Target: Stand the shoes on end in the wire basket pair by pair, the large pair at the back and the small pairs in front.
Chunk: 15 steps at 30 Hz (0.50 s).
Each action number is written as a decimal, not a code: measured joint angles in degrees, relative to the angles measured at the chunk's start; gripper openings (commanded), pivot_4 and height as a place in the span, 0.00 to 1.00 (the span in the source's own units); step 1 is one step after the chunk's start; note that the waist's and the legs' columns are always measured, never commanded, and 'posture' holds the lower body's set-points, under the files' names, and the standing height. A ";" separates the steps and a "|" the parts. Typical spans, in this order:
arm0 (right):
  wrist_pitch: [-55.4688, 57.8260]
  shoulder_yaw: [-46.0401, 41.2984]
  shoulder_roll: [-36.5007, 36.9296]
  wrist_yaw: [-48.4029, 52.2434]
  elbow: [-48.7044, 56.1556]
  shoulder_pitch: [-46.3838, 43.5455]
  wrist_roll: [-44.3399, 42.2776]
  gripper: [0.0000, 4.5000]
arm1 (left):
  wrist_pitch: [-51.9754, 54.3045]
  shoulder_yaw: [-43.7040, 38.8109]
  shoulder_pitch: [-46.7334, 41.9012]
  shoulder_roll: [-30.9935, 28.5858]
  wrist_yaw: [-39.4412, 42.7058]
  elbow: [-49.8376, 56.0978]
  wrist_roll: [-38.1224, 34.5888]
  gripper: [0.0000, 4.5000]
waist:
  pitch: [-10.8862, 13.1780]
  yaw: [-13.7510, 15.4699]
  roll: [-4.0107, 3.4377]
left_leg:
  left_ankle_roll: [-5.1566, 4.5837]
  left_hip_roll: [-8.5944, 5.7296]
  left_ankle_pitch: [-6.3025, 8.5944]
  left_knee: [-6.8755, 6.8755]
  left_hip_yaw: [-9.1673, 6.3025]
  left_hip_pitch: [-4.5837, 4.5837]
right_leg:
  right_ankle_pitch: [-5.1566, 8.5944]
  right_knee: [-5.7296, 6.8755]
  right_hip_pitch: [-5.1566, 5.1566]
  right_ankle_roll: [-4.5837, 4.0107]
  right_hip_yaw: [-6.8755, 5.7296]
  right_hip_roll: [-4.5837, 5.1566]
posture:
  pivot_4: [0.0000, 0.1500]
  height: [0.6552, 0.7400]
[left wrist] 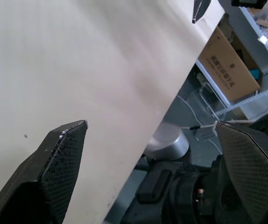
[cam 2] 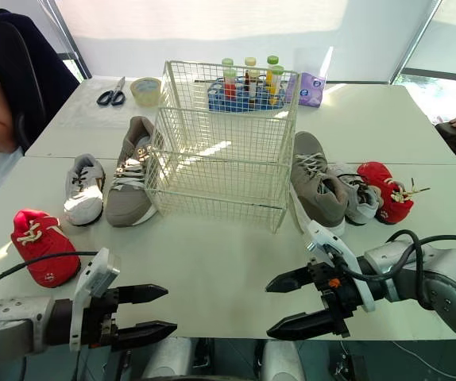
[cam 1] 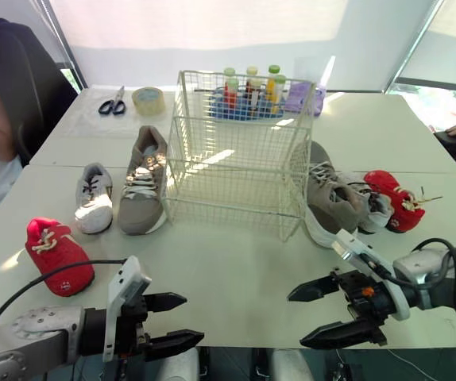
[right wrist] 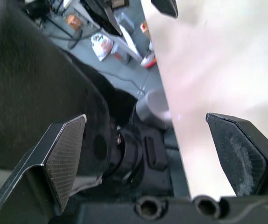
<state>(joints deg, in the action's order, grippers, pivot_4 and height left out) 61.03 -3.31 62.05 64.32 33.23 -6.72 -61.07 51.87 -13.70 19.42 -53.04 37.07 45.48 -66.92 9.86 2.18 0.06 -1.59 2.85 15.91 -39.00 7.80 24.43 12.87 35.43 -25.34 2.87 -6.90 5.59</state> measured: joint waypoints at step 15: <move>1.46 -0.67 3.26 -2.60 -7.11 -34.44 -0.24 1.00 | 0.48 -0.66 -15.56 -8.88 8.08 -7.54 1.42 1.00 | 0.37 -0.68 -0.42 | 0.05 0.03 -0.04 0.02 0.01 0.04 | -0.06 0.00 -0.20 -0.01 -0.05 -0.13 | 1.00 1.00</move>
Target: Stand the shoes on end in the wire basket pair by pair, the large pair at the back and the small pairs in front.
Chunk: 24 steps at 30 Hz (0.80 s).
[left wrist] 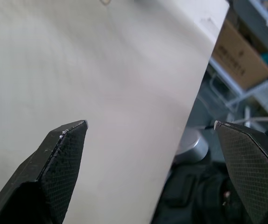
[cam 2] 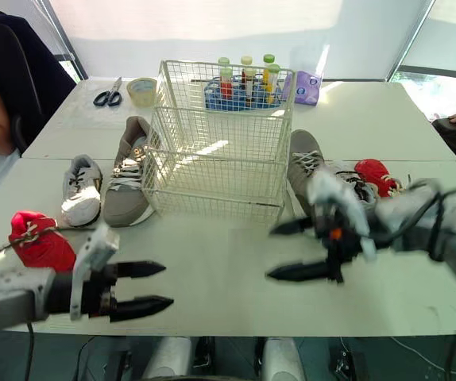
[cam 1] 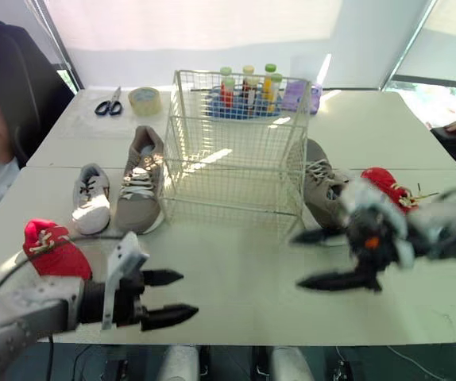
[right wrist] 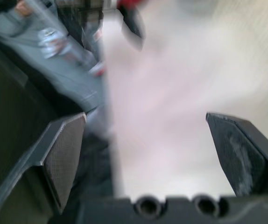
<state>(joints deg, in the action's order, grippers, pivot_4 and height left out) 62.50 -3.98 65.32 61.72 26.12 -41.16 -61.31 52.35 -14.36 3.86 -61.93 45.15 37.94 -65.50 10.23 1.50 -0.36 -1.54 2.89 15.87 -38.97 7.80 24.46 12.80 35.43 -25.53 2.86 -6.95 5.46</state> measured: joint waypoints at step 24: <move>-21.84 35.82 -14.15 12.41 -15.36 -14.31 53.72 0.21 | -0.25 -8.80 -9.04 -1.80 1.98 1.28 2.31 1.00 | -0.04 -1.19 0.17 | 0.48 -0.13 -0.19 -0.19 0.25 -0.08 | 0.07 0.68 0.13 0.49 0.19 -0.01 | 1.00 1.00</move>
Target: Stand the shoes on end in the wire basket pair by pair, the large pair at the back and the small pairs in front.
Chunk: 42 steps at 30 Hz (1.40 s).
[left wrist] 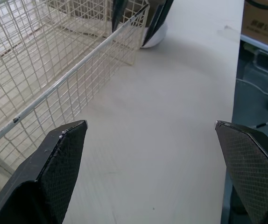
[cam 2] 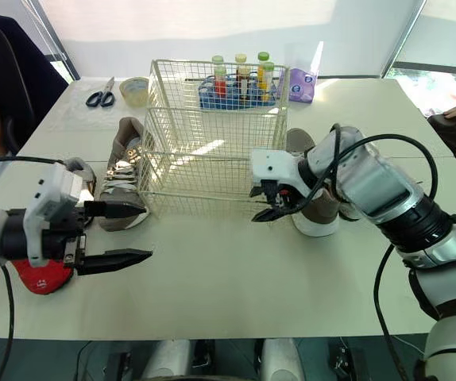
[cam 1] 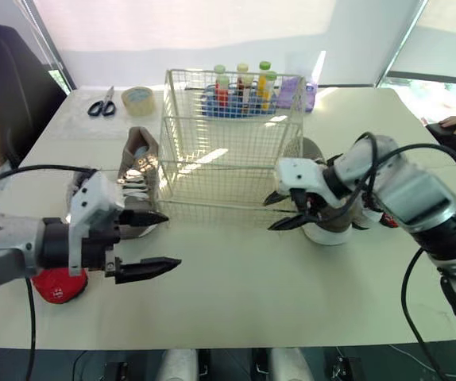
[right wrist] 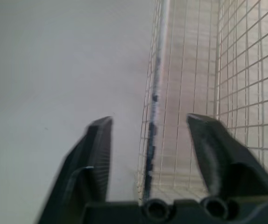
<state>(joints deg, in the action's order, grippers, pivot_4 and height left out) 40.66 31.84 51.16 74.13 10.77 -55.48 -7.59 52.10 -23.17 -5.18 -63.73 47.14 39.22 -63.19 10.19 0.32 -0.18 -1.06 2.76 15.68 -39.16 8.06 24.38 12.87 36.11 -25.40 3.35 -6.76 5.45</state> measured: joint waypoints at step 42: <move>0.59 -6.19 -3.18 -3.80 8.34 7.66 5.29 0.55 | -4.11 9.48 -4.63 5.35 2.88 -5.43 10.28 1.00 | -0.01 -1.11 0.02 | 0.12 0.12 -0.10 0.01 -0.13 -0.01 | -0.01 0.11 0.01 -0.01 0.04 -0.25 | 1.00 1.00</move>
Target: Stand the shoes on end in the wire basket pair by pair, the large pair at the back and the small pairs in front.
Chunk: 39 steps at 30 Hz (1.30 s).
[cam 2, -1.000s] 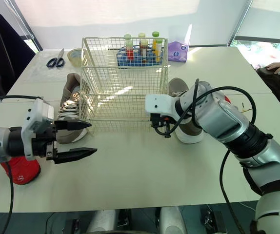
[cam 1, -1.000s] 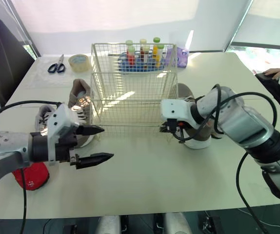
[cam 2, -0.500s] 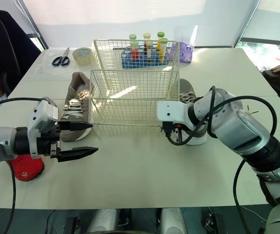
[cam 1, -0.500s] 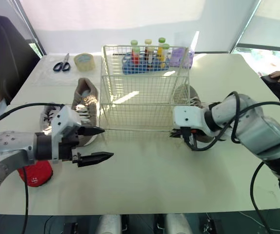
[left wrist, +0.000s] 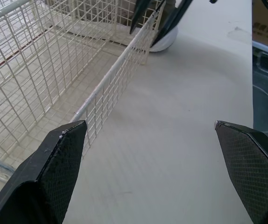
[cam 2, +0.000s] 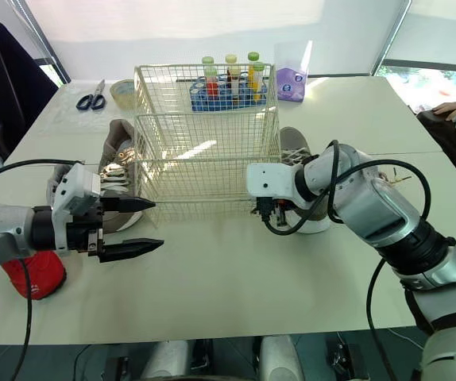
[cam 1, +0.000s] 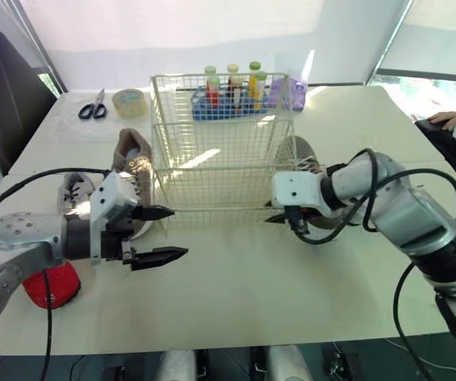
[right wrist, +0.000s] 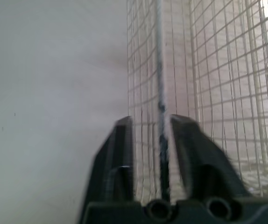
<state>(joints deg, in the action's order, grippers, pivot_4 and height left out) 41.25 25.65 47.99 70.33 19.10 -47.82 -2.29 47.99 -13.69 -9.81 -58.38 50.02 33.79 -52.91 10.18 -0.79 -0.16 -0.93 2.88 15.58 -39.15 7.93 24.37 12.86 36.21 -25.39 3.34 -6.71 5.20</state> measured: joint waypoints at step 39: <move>6.55 -51.14 -33.53 -44.27 19.67 49.67 -24.41 0.98 | 6.12 15.90 -0.40 16.96 -12.93 7.30 -6.27 1.00 | -0.54 0.17 0.35 | -0.30 -0.01 0.19 0.17 -0.22 -0.84 | 0.21 -0.02 0.78 -0.32 0.43 -0.18 | 1.00 1.00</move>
<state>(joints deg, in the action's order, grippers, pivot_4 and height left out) 47.80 -25.49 14.45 26.06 38.78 1.86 -26.71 54.11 2.21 -10.21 -41.42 37.08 41.09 -59.19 9.64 -0.63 0.19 -1.23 2.87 15.76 -38.98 7.71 23.53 13.08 36.19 -24.61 3.01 -6.28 5.02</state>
